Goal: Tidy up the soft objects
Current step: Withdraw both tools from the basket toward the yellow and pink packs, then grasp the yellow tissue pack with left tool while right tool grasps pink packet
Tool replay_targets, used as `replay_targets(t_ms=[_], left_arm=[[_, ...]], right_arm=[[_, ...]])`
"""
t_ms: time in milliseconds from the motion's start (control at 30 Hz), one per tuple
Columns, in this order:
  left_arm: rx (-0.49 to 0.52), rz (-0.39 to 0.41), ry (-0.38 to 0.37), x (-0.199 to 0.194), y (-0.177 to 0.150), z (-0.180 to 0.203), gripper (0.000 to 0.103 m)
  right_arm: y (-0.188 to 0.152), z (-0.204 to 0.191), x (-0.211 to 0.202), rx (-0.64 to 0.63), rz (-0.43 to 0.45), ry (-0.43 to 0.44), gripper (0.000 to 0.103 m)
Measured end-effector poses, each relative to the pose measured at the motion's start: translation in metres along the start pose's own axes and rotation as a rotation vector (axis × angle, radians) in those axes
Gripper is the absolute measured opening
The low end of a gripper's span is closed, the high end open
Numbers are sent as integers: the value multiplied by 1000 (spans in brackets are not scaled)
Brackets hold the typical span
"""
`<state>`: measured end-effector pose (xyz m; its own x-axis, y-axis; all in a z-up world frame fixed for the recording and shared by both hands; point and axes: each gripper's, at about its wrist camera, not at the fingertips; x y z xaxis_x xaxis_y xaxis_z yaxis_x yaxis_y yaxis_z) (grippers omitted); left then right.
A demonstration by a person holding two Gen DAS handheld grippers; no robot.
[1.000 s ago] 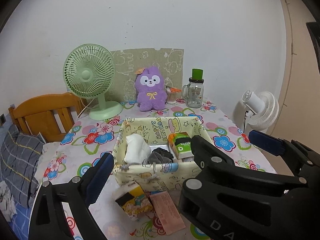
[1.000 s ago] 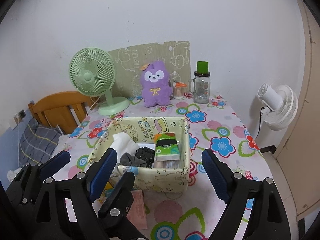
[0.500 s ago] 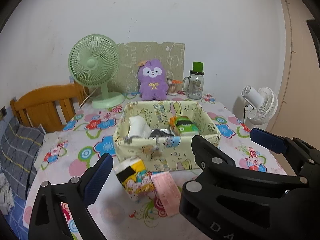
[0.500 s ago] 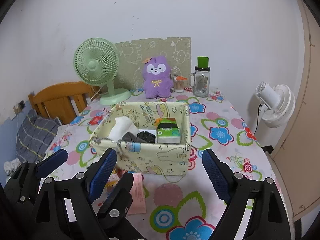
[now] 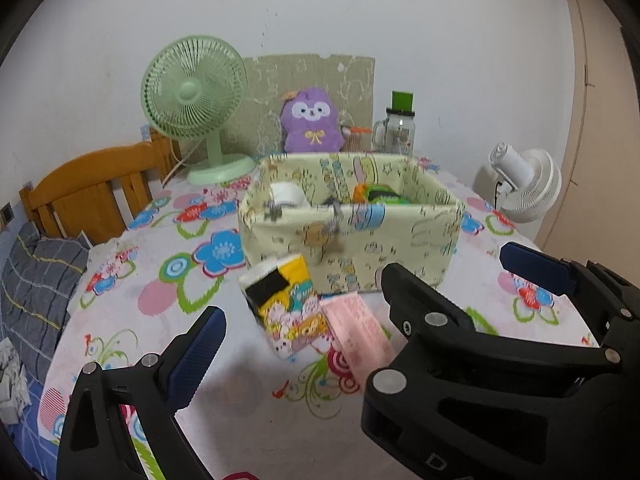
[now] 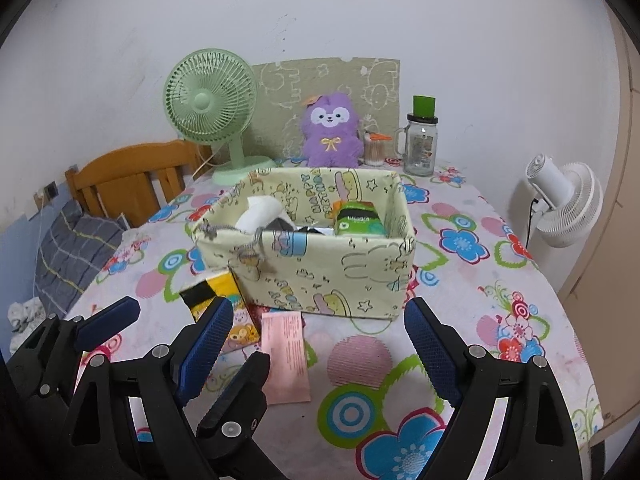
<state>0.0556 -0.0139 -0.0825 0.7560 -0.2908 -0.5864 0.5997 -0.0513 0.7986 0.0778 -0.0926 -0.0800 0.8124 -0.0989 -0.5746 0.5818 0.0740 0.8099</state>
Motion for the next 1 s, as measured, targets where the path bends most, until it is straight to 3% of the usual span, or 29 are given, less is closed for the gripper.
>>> replay_targets(t_ms=[933, 1000], left_arm=[[-11, -170, 9, 50, -30, -39, 99], [-14, -182, 16, 53, -32, -40, 99]], right_arm=[[-30, -35, 72, -46, -199, 11, 89], [-31, -36, 76, -48, -206, 5, 85]])
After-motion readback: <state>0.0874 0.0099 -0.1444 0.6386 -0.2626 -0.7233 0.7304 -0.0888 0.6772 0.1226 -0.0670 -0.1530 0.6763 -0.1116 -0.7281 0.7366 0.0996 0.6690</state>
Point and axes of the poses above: each gripper's, at about its wrist camera, not at the fingertips, and x roughly the way its jaws point, z to its right, y to its top, and after that the axes turned 13 degrees about -y, right-handed
